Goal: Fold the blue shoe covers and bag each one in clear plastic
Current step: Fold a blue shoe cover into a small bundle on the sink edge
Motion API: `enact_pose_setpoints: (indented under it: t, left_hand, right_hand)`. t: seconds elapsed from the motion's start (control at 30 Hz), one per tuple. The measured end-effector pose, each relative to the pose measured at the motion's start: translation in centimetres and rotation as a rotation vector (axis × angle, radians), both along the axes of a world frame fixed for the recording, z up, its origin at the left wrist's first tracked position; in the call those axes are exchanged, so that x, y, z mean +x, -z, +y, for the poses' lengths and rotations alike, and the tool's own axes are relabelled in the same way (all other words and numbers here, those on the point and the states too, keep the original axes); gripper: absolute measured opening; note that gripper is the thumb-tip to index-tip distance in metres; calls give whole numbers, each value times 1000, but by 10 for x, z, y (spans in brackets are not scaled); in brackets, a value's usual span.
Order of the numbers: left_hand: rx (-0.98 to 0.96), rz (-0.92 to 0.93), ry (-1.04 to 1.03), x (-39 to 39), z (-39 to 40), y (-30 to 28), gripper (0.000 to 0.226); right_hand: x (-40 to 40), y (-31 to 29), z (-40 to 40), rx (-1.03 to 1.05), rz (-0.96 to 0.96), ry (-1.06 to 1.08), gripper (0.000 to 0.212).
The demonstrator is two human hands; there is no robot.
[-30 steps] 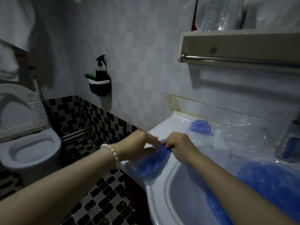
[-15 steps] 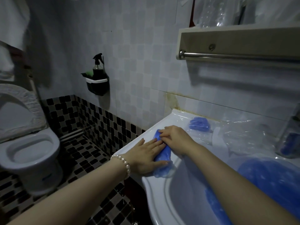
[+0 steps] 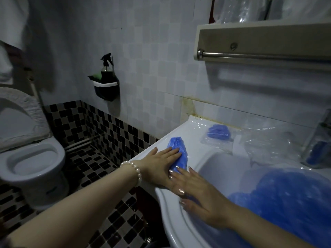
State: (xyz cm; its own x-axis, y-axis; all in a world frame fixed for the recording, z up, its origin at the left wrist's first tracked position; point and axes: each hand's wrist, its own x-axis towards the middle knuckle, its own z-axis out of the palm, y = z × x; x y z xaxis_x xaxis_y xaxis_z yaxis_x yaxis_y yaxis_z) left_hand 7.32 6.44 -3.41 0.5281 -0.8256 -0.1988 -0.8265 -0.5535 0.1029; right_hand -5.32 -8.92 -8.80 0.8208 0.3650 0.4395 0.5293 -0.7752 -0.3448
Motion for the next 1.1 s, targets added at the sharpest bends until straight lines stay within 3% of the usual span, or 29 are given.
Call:
enact_pose_setpoints:
  t: [0.07, 0.17, 0.27, 0.43, 0.53, 0.6, 0.73, 0.83, 0.93, 1.1]
  left_hand:
    - [36, 95, -11, 4, -1, -9, 102]
    - [-101, 426, -119, 10, -4, -18, 62]
    - [-196, 565, -193, 11, -4, -21, 53]
    - [-144, 552, -106, 12, -4, -27, 53]
    - [-46, 464, -49, 13, -2, -26, 82]
    - [27, 387, -21, 14, 1, -26, 100]
    - [60, 326, 15, 15, 3, -23, 110]
    - [12, 350, -14, 13, 1, -21, 107]
    - [-80, 476, -59, 13, 0, -23, 100]
    - [-51, 384, -33, 14, 3, -17, 92]
  right_hand:
    - [-1, -3, 2, -11, -36, 6, 58]
    - [0, -8, 7, -21, -127, -5, 49]
    - [2, -6, 10, 53, -170, 38, 47]
    - [6, -13, 14, 461, -4, 126, 36]
    - [9, -13, 17, 507, 68, 126, 38]
    - [12, -15, 19, 487, 34, 179, 33]
    - [14, -15, 21, 324, -117, 318, 22]
    - [12, -24, 24, 304, 39, 412, 6]
    - [16, -38, 25, 327, 263, 511, 36]
    - [21, -52, 25, 308, 453, 580, 29]
